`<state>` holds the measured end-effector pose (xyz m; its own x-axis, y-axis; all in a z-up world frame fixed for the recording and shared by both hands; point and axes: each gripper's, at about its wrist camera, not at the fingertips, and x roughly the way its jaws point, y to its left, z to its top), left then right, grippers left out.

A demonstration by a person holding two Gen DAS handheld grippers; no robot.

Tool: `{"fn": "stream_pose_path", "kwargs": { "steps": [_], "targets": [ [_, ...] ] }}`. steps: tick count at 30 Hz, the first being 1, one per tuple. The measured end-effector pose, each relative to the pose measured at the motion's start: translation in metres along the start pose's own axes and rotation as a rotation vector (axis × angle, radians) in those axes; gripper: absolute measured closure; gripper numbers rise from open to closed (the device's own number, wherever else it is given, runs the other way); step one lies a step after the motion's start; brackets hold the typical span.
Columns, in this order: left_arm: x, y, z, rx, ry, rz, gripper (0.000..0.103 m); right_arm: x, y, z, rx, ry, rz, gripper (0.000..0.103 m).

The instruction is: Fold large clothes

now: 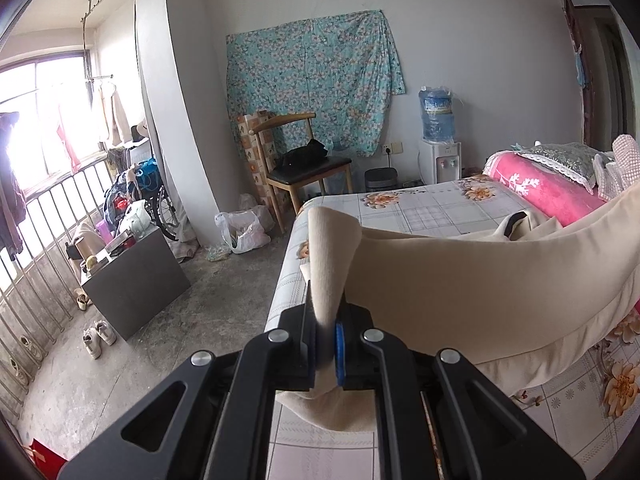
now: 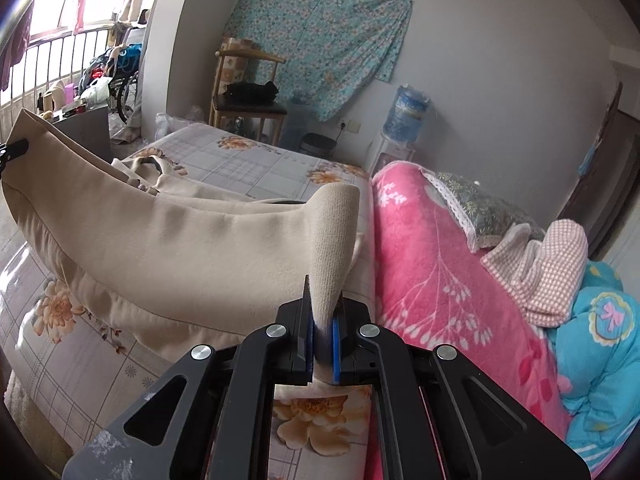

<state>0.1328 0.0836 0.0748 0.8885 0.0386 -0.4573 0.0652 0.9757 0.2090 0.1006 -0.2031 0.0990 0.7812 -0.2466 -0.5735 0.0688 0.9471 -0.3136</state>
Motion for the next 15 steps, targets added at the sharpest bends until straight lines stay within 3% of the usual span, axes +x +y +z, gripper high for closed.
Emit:
{"fn": "stream_pose_path", "kwargs": {
  "steps": [15],
  "targets": [
    [0.062, -0.001, 0.033, 0.044, -0.025, 0.014, 0.096, 0.052, 0.000, 0.046, -0.063, -0.043, -0.054, 0.099]
  ]
}}
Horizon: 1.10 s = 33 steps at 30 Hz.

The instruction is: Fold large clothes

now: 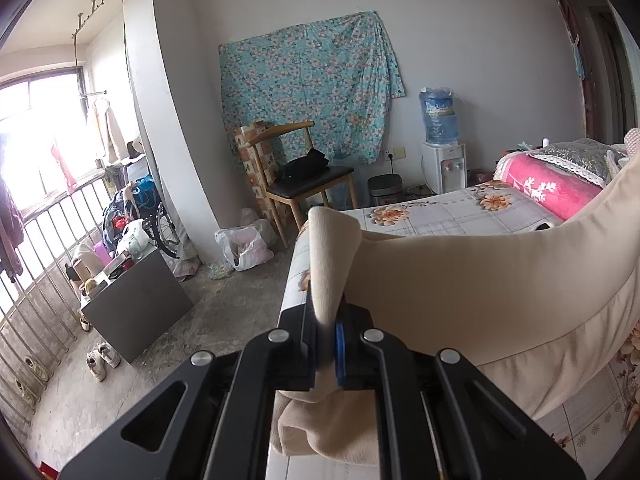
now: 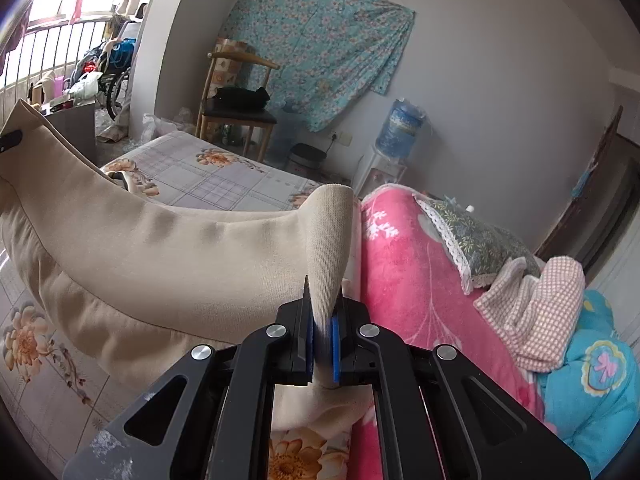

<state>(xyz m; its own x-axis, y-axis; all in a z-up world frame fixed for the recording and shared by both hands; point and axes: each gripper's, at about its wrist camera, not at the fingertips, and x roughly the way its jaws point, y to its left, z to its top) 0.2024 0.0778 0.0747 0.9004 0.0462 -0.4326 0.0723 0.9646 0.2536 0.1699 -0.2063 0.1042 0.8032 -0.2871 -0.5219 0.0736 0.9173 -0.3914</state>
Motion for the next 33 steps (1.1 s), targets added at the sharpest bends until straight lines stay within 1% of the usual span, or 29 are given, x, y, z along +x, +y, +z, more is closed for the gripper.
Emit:
{"fn": "stream_pose_path", "kwargs": {
  "steps": [4, 12, 19, 21, 24, 28, 31, 33],
  "targets": [
    [0.026, -0.003, 0.010, 0.010, 0.004, -0.003, 0.096, 0.027, 0.000, 0.011, -0.016, 0.014, -0.009, 0.099],
    [0.069, -0.012, 0.029, 0.023, 0.016, -0.014, 0.096, 0.074, -0.006, 0.027, 0.005, 0.045, -0.003, 0.099],
    [0.120, -0.020, 0.040, 0.050, 0.059, -0.029, 0.096, 0.115, -0.008, 0.033, 0.040, 0.094, 0.016, 0.099],
    [0.136, -0.021, 0.041, 0.058, 0.076, -0.030, 0.096, 0.125, -0.006, 0.032, 0.038, 0.103, 0.015, 0.099],
    [0.163, -0.022, 0.038, 0.061, 0.122, -0.046, 0.096, 0.144, -0.006, 0.031, 0.044, 0.126, 0.025, 0.099],
    [0.202, -0.025, 0.027, 0.058, 0.211, -0.069, 0.096, 0.175, -0.009, 0.023, 0.077, 0.190, 0.074, 0.098],
    [0.228, -0.025, 0.015, 0.040, 0.295, -0.100, 0.095, 0.198, -0.011, 0.012, 0.098, 0.258, 0.108, 0.094],
    [0.243, -0.022, 0.010, 0.008, 0.349, -0.130, 0.092, 0.209, -0.018, 0.003, 0.140, 0.297, 0.125, 0.072]
  ]
}}
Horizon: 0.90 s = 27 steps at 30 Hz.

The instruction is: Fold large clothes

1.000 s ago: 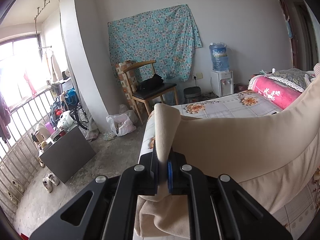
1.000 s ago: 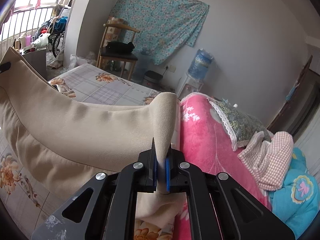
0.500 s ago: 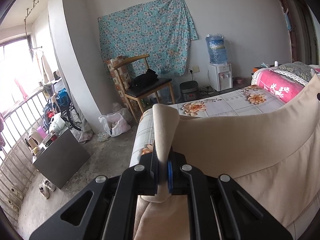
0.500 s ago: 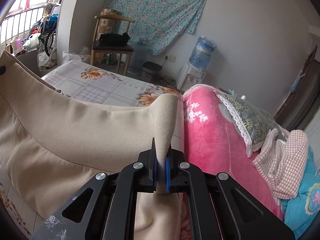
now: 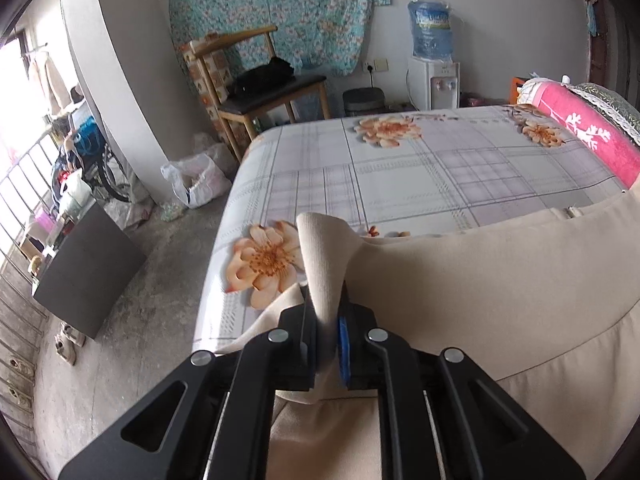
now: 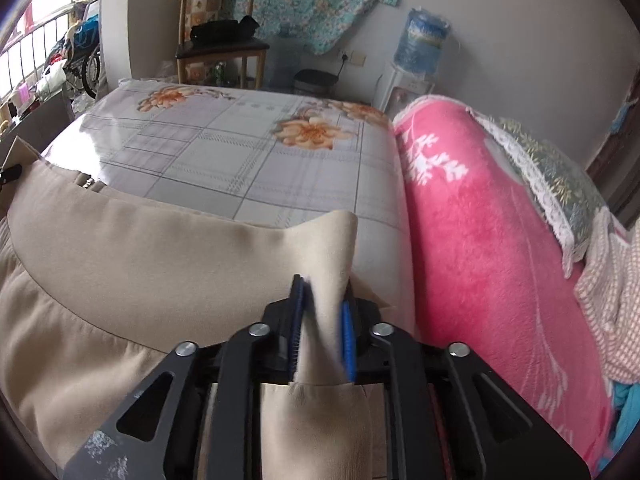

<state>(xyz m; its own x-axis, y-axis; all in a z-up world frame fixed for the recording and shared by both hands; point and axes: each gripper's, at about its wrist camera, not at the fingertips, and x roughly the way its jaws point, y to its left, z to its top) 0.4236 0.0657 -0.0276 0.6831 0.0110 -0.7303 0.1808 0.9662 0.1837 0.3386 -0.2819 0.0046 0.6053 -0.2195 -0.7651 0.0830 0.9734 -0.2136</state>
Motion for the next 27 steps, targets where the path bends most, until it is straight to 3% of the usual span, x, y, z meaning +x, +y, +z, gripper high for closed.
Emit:
{"fn": "stream_pose_path", "kwargs": {
  "steps": [2, 4, 7, 10, 14, 17, 19, 22, 24, 27],
  "targets": [
    [0.007, 0.010, 0.000, -0.060, 0.019, -0.053, 0.084, 0.007, -0.017, -0.001, 0.085, 0.017, 0.006, 0.064],
    [0.008, 0.027, 0.002, -0.139, 0.024, -0.082, 0.077, 0.007, -0.040, -0.004, 0.197, 0.022, 0.067, 0.061],
    [0.004, 0.050, 0.002, -0.264, 0.002, -0.117, 0.077, -0.005, -0.064, -0.008, 0.308, -0.002, 0.077, 0.061],
    [-0.012, 0.070, 0.000, -0.356, -0.023, -0.155, 0.077, -0.025, -0.068, -0.008, 0.325, -0.045, 0.060, 0.061],
    [-0.043, 0.064, -0.007, -0.322, -0.035, -0.292, 0.077, -0.049, -0.043, -0.008, 0.249, -0.080, 0.181, 0.061],
    [-0.051, 0.043, -0.019, -0.236, 0.018, -0.424, 0.076, -0.050, -0.005, -0.011, 0.111, -0.048, 0.262, 0.061],
    [-0.042, 0.026, -0.029, -0.177, 0.078, -0.408, 0.075, -0.041, 0.015, -0.014, 0.045, -0.009, 0.272, 0.061],
    [-0.014, 0.026, -0.047, -0.182, 0.162, -0.271, 0.075, -0.016, 0.013, -0.022, 0.045, 0.066, 0.218, 0.062],
    [-0.014, 0.044, -0.055, -0.263, 0.140, -0.302, 0.075, -0.007, -0.008, -0.030, 0.118, 0.085, 0.227, 0.069],
    [-0.028, 0.071, -0.070, -0.346, 0.134, -0.318, 0.075, -0.023, -0.036, -0.046, 0.233, 0.097, 0.239, 0.090]
  ]
}}
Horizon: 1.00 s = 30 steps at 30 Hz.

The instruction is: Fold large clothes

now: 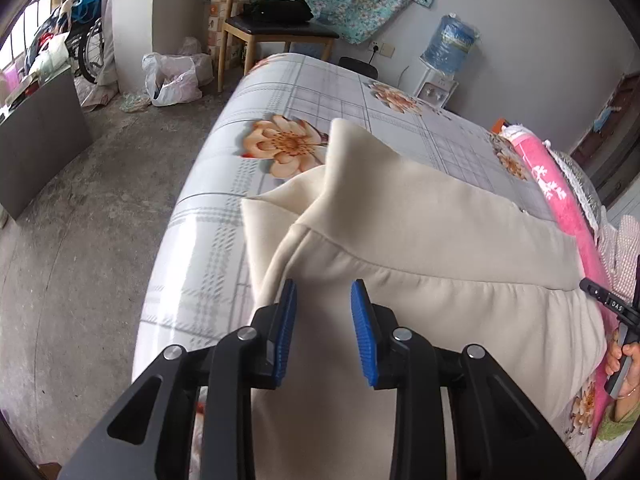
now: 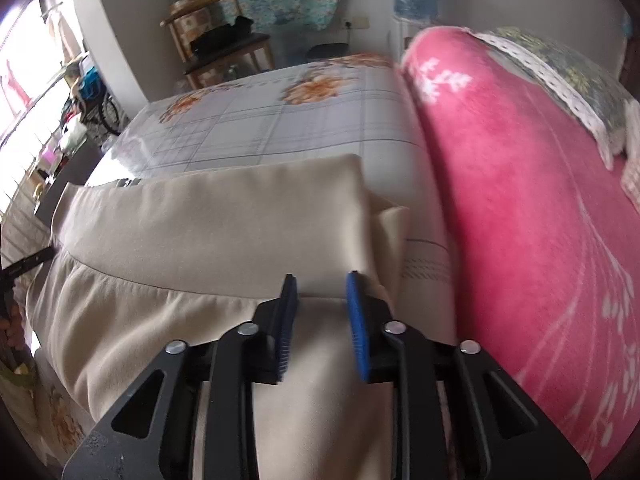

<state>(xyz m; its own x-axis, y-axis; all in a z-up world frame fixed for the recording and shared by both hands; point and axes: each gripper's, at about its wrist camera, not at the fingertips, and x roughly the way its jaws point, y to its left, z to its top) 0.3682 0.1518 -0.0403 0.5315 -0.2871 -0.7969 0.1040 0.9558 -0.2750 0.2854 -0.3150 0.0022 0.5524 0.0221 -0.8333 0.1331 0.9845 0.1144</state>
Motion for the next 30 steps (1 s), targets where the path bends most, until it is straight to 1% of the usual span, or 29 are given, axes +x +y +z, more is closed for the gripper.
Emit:
{"fn": "stream_pose_path", "kwargs": {
  "steps": [1, 2, 3, 4, 5, 7, 8, 9, 10, 11, 12, 13, 14, 16, 17, 18, 20, 23, 25, 27, 29, 30],
  "targets": [
    [-0.010, 0.004, -0.006, -0.005, -0.011, -0.003, 0.075, -0.007, -0.004, -0.005, 0.022, 0.005, -0.012, 0.091],
    [-0.020, 0.007, -0.012, 0.004, -0.027, 0.018, 0.075, -0.017, -0.007, -0.011, 0.038, 0.000, -0.047, 0.084],
    [-0.031, 0.007, -0.020, 0.017, -0.042, 0.037, 0.074, -0.029, -0.010, -0.018, 0.050, -0.012, -0.094, 0.066],
    [-0.043, 0.007, -0.029, 0.027, -0.054, 0.027, 0.072, -0.041, -0.012, -0.025, 0.059, -0.033, -0.110, 0.060],
    [-0.055, 0.008, -0.039, 0.025, -0.063, -0.009, 0.071, -0.055, -0.015, -0.034, 0.074, -0.051, -0.102, 0.059],
    [-0.076, 0.009, -0.062, 0.012, -0.075, -0.097, 0.066, -0.076, -0.021, -0.053, 0.123, -0.061, -0.060, 0.057],
    [-0.084, 0.010, -0.074, -0.002, -0.081, -0.141, 0.062, -0.083, -0.023, -0.064, 0.150, -0.063, -0.026, 0.051],
    [-0.090, 0.014, -0.087, -0.028, -0.073, -0.188, 0.060, -0.089, -0.025, -0.074, 0.180, -0.055, 0.016, 0.049],
    [-0.091, 0.017, -0.098, -0.063, -0.050, -0.234, 0.058, -0.092, -0.026, -0.085, 0.223, -0.036, 0.058, 0.049],
    [-0.090, 0.019, -0.107, -0.095, -0.031, -0.264, 0.058, -0.093, -0.027, -0.091, 0.257, -0.025, 0.097, 0.048],
    [-0.088, 0.022, -0.116, -0.134, -0.018, -0.292, 0.056, -0.094, -0.026, -0.098, 0.288, -0.021, 0.144, 0.044],
    [-0.086, 0.024, -0.122, -0.169, -0.007, -0.320, 0.052, -0.095, -0.024, -0.104, 0.319, -0.014, 0.184, 0.042],
    [-0.080, 0.028, -0.127, -0.215, 0.008, -0.346, 0.049, -0.092, -0.023, -0.109, 0.345, -0.002, 0.207, 0.038],
    [-0.069, 0.036, -0.133, -0.316, 0.031, -0.380, 0.049, -0.083, -0.022, -0.114, 0.379, 0.014, 0.218, 0.037],
    [-0.063, 0.042, -0.134, -0.368, 0.032, -0.416, 0.049, -0.077, -0.024, -0.115, 0.397, 0.022, 0.205, 0.037],
    [-0.061, 0.046, -0.134, -0.409, 0.020, -0.429, 0.049, -0.073, -0.026, -0.116, 0.418, 0.025, 0.199, 0.037],
    [-0.060, 0.051, -0.131, -0.470, -0.017, -0.454, 0.049, -0.069, -0.028, -0.114, 0.447, -0.008, 0.213, 0.037],
    [-0.055, 0.059, -0.127, -0.574, -0.046, -0.491, 0.049, -0.063, -0.029, -0.111, 0.491, -0.055, 0.218, 0.037],
    [-0.053, 0.059, -0.124, -0.627, -0.066, -0.490, 0.049, -0.056, -0.028, -0.107, 0.521, -0.080, 0.237, 0.037],
    [-0.052, 0.058, -0.124, -0.677, -0.096, -0.482, 0.050, -0.051, -0.026, -0.105, 0.538, -0.102, 0.232, 0.037],
    [-0.052, 0.055, -0.124, -0.710, -0.120, -0.457, 0.051, -0.045, -0.025, -0.103, 0.563, -0.127, 0.230, 0.037],
    [-0.052, 0.054, -0.123, -0.720, -0.128, -0.431, 0.052, -0.042, -0.023, -0.102, 0.566, -0.139, 0.223, 0.041]
  ]
}}
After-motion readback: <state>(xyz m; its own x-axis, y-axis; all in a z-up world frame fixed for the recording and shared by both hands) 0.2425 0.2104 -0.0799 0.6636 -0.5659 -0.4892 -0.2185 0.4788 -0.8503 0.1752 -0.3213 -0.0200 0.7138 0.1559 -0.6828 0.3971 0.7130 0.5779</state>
